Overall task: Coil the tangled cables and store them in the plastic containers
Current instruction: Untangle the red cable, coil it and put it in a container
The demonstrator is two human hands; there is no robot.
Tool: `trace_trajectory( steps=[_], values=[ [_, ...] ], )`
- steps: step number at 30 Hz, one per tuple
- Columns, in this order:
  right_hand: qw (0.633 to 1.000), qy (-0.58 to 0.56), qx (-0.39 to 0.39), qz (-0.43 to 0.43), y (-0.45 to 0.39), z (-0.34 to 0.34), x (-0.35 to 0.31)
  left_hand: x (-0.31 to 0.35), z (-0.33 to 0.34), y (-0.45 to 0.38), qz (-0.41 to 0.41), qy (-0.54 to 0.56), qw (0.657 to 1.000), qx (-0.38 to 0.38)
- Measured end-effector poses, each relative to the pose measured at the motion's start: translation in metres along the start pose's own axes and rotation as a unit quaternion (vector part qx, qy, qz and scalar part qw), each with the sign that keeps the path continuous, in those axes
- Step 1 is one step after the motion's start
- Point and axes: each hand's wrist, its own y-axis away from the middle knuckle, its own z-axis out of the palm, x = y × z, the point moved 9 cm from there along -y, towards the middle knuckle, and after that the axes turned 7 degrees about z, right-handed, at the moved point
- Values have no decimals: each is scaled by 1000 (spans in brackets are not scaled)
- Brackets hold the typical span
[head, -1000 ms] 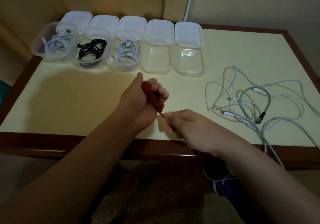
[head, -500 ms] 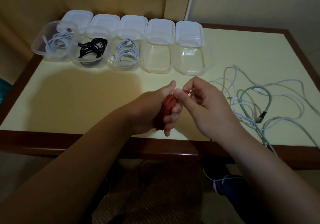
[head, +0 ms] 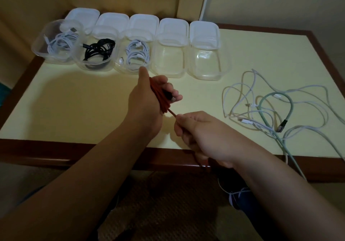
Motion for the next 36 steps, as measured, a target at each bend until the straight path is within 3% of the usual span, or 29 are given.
trace_trajectory(
  steps=[2, 5, 8, 10, 13, 17, 20, 22, 25, 28, 31, 33, 36],
  values=[
    [996, 60, 57, -45, 8, -7, -14, 16, 5, 1, 77, -190, 978, -48],
    [985, 82, 101, -113, 22, -15, -33, 19, 18, 6, 143, -396, 900, -115],
    [969, 80, 138, -187, 37, -27, -52, -2, 21, 11, 77, -487, 846, -205],
    [953, 88, 193, -215, 41, -42, -58, -24, 20, 20, -28, -451, 848, -276],
    [956, 42, 236, -166, 26, -67, -46, -44, 24, 39, -148, -351, 862, -336],
    [978, -104, 173, -53, -4, -74, -8, -47, 52, 63, -251, -112, 870, -410],
    [987, -145, 71, -16, -18, -45, 13, -38, 59, 58, -265, 50, 881, -390],
    [984, -169, 52, 10, -22, -33, 22, -37, 55, 52, -282, 135, 887, -341],
    [985, -165, 9, 42, -26, -20, 29, -36, 45, 42, -270, 197, 910, -245],
    [998, -48, -22, 39, -22, -9, 29, -31, 26, 23, -200, 193, 954, -116],
    [991, 129, 36, -27, -9, -4, 15, -21, 3, 2, -93, 65, 993, -40],
    [972, 210, 65, -77, 1, -2, 5, -11, -1, -5, -32, -92, 993, -64],
    [958, 239, 83, -137, 17, -1, -12, -5, 6, -2, 46, -377, 913, -148]
  ],
)
